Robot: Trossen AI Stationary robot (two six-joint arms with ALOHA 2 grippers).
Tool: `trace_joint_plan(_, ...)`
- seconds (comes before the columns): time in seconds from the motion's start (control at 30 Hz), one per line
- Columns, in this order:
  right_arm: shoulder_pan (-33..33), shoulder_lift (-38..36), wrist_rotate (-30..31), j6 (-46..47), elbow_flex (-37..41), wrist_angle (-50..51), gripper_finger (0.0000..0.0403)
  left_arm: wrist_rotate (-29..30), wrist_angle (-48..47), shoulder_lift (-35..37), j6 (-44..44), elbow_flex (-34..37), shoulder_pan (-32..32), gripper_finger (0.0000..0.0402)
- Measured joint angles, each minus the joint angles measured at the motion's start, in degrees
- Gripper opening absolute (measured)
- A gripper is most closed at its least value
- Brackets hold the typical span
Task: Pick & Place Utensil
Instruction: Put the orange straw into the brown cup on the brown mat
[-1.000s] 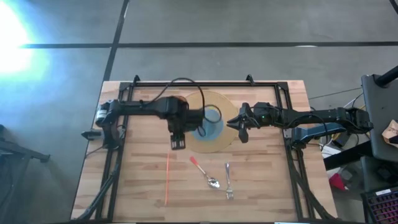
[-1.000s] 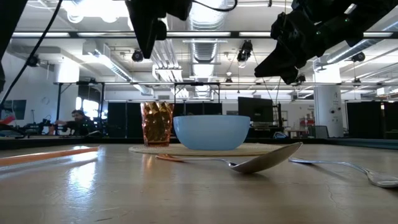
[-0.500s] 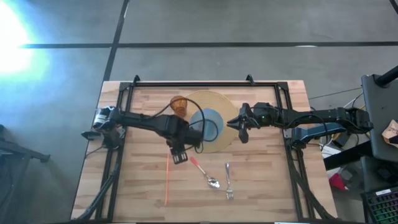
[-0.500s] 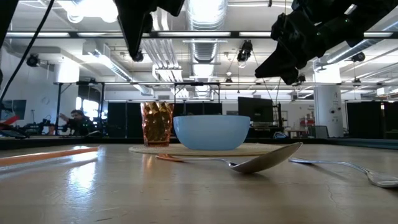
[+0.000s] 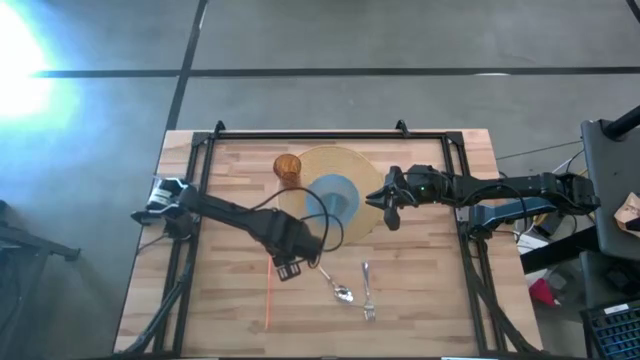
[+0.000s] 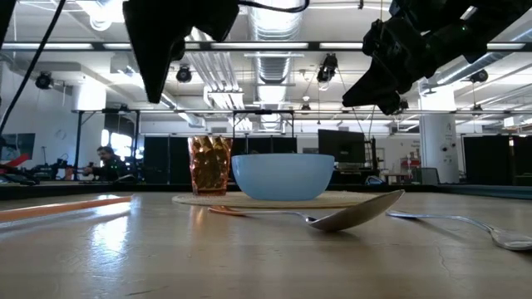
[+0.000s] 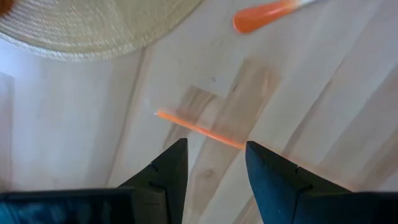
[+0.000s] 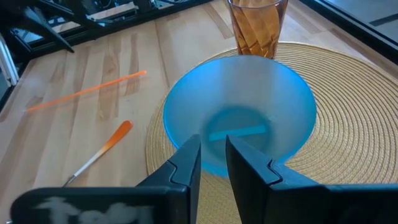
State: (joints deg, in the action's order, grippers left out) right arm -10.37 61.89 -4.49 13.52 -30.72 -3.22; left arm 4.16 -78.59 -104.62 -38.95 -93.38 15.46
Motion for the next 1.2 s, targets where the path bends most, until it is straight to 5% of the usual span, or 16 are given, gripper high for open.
trace_joint_plan(0.57, -0.02, 0.0, 0.0, -1.86, 0.0, -0.03, 0.0065, 0.05, 8.93, 2.54, -11.31, 13.58, 4.5, 0.0154)
trace_joint_plan(1.2, -0.02, -0.02, 0.06, -2.78, -0.85, -0.33, 0.0061, 11.58, 22.38, 27.33, -30.58, 32.56, 4.85, 0.0151)
